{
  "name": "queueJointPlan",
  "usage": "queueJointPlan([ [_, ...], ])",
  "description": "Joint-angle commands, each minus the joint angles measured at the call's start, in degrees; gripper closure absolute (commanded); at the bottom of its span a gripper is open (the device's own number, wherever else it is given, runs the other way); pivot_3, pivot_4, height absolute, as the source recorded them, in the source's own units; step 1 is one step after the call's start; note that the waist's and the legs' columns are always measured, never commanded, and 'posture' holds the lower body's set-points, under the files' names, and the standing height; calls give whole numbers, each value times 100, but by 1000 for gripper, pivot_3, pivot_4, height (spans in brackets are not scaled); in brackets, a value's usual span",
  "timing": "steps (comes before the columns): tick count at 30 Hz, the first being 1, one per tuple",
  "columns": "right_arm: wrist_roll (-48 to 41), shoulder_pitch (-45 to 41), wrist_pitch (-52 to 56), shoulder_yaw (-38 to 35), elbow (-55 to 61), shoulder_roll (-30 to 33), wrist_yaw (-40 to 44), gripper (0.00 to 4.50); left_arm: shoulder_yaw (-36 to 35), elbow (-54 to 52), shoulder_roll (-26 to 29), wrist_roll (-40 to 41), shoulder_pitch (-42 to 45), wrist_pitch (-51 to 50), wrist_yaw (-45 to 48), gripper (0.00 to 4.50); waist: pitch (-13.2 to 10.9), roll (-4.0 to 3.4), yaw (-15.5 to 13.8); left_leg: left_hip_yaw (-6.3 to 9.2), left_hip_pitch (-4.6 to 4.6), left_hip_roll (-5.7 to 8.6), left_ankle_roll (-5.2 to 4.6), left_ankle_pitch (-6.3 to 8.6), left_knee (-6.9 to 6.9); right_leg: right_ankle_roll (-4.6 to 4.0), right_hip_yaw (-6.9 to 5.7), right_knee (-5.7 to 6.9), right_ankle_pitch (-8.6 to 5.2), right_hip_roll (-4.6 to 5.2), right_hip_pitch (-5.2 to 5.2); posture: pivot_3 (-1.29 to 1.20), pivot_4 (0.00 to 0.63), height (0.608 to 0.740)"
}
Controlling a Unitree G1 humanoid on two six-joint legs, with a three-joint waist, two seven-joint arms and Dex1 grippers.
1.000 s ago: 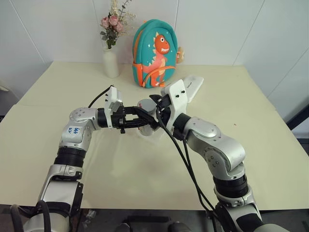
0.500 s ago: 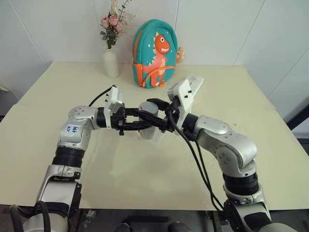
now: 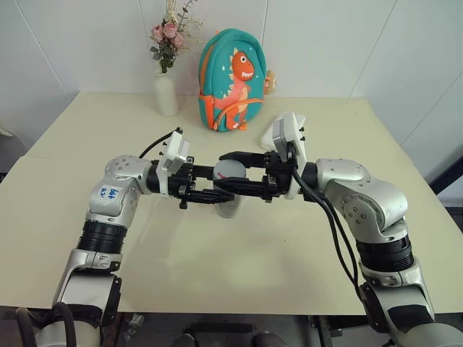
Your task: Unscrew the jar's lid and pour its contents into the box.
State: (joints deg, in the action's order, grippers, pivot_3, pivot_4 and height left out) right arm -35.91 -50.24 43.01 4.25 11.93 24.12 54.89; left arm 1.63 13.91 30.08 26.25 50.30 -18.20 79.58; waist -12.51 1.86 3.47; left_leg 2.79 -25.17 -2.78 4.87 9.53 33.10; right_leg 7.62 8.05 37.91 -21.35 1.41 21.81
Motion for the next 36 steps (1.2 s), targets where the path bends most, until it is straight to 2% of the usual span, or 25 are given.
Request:
queueJointPlan([
  [1,-364,-101,-103,67,32,92,719,1942,-363,169,177,65,-4,-25,-261,2495,0,0,-1,0,1,0,0,0,1,0,0,1,0,0,0,0,150,740],
  [8,-105,-167,-409,217,-149,152,954,1942,-361,124,185,99,-32,-26,-279,2495,0,0,-5,0,0,0,0,0,3,0,0,1,0,0,-1,0,150,740],
  [9,-92,-172,-421,225,-156,148,934,1178,-360,113,186,100,-40,-22,-280,2495,0,0,-5,0,0,0,0,0,3,0,0,1,0,0,-1,0,150,740],
  [13,16,-196,-554,215,-229,58,752,25,-354,75,178,112,-62,-27,-291,2495,0,0,-2,0,1,0,0,0,4,0,0,2,0,0,-1,0,150,740],
  [36,517,-540,-714,215,-545,-121,213,25,-183,21,198,127,-52,-76,31,2495,0,0,-5,1,1,0,0,0,5,0,-1,4,0,0,-1,0,150,740],
])
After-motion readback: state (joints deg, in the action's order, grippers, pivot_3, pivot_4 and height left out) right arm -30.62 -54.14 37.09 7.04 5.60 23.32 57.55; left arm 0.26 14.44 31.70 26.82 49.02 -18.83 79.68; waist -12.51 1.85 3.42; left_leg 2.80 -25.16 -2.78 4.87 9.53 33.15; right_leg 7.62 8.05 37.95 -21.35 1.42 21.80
